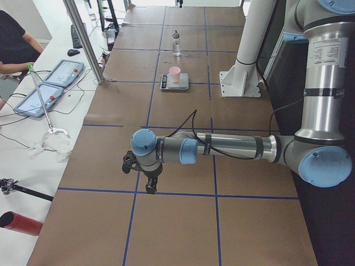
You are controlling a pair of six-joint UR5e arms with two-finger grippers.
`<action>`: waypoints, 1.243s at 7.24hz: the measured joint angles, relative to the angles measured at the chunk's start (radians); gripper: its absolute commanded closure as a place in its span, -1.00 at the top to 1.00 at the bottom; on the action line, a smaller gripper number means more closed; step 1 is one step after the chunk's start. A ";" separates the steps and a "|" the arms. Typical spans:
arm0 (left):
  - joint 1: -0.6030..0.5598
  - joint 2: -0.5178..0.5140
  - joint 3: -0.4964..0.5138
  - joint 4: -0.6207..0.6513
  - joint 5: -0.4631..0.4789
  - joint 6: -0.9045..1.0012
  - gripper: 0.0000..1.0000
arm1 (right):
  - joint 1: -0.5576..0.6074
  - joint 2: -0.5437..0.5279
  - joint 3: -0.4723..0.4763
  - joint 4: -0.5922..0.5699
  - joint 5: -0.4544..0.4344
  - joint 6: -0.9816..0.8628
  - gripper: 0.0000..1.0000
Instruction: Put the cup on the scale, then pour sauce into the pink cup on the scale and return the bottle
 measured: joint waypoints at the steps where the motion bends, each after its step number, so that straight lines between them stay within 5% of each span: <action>1: 0.000 0.000 0.004 -0.001 -0.001 0.000 1.00 | -0.001 -0.001 0.004 -0.002 0.000 -0.005 1.00; 9: 0.000 -0.001 0.003 0.000 -0.007 -0.004 1.00 | -0.001 -0.016 0.003 0.013 0.069 0.007 1.00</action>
